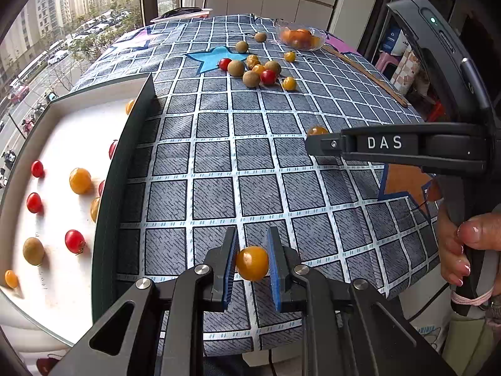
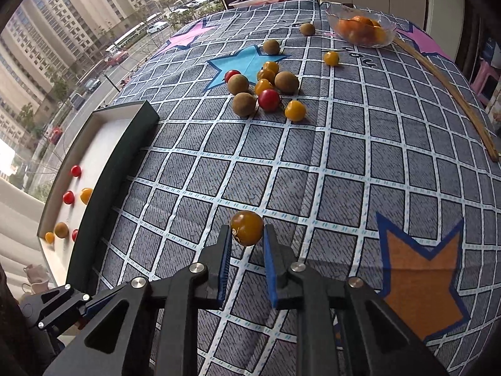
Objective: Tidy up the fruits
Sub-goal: 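Carry both held tomatoes over the white tray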
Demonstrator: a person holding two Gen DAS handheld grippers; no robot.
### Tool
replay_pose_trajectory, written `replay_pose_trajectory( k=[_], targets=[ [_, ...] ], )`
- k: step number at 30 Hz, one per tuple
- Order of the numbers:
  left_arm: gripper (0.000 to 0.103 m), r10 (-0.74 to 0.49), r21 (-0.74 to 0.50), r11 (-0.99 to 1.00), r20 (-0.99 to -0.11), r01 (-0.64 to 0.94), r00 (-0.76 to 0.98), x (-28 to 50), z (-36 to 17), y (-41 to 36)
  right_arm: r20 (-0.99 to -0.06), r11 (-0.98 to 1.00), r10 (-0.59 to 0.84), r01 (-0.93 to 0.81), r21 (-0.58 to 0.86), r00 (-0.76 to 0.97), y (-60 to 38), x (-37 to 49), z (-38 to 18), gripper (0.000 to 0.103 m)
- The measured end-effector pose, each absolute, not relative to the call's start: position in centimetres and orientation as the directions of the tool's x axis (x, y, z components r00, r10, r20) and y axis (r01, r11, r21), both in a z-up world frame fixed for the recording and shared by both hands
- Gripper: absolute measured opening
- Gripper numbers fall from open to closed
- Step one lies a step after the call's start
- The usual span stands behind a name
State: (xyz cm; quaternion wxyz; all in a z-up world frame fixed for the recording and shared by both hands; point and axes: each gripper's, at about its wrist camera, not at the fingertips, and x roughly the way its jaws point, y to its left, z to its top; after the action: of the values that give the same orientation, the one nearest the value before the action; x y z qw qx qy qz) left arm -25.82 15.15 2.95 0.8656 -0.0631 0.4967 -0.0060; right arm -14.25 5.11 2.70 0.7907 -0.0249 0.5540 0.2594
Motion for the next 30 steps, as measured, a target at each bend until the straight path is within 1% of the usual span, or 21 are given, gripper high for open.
replay_pose_trajectory(
  k=[7, 17, 22, 30],
  targets=[
    [0.020, -0.059, -0.113, 0.991, -0.838, -0.067, 0.543, -25.7, 4.7, 17.1, -0.888, 0.864, 0.382, -0.439, 0.246, 0.256, 5.3, -15.0, 3.9, 0.022],
    [0.020, -0.019, -0.119, 0.984, -0.808, -0.132, 0.589, -26.9, 6.9, 22.0, -0.883, 0.836, 0.395, -0.499, 0.230, 0.255, 9.2, -16.1, 6.2, 0.022],
    [0.020, 0.032, -0.116, 0.972, -0.797, -0.204, 0.603, -27.9, 7.6, 26.2, -0.878, 0.807, 0.410, -0.546, 0.225, 0.245, 12.5, -16.6, 7.4, 0.022],
    [0.020, 0.157, -0.086, 0.926, -0.798, -0.368, 0.582, -29.7, 7.1, 34.1, -0.878, 0.751, 0.431, -0.622, 0.223, 0.206, 19.1, -17.3, 7.8, 0.022]
  ],
)
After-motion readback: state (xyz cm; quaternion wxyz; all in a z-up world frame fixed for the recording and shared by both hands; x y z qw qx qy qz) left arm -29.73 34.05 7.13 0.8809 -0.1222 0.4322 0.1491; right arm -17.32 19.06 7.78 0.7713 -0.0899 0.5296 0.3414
